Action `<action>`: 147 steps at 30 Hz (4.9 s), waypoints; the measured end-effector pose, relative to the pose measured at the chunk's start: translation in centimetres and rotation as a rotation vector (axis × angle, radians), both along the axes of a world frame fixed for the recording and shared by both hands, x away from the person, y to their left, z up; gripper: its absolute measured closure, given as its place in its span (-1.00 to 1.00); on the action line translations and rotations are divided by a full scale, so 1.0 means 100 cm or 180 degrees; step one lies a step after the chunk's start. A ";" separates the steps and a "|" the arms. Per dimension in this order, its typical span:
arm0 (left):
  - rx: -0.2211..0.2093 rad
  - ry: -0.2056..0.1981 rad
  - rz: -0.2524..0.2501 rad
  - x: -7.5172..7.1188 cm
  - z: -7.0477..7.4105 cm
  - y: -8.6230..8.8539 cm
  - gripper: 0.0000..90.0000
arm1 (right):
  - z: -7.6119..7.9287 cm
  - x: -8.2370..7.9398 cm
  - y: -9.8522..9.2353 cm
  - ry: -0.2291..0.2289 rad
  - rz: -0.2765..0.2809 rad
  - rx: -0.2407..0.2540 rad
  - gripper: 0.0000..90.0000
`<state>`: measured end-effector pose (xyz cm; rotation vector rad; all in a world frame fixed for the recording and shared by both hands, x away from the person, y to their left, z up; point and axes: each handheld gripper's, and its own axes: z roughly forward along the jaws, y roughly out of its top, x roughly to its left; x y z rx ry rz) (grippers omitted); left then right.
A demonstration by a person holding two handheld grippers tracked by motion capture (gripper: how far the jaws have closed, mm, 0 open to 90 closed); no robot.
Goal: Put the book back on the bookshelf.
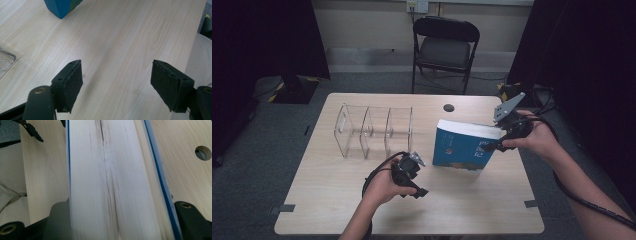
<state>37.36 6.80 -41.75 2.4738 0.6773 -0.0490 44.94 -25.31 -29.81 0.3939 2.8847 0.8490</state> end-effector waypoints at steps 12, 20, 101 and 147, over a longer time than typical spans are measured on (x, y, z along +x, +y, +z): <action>-0.0045 0.0001 0.0059 -0.002 -0.004 0.009 -0.43 | 0.006 0.007 0.029 0.0004 0.0177 -0.0433 0.03; -0.0076 0.0039 0.0116 -0.004 -0.010 0.013 -0.43 | 0.001 0.006 0.042 0.0050 0.0101 -0.0628 0.08; -0.0314 -0.0080 0.0451 -0.012 -0.003 0.065 -0.48 | 0.008 -0.052 0.124 0.0021 0.0894 -0.0751 0.35; -0.0277 -0.0166 0.0270 -0.014 0.016 0.062 -0.43 | 0.002 -0.052 0.097 -0.0044 0.0743 -0.0253 -0.05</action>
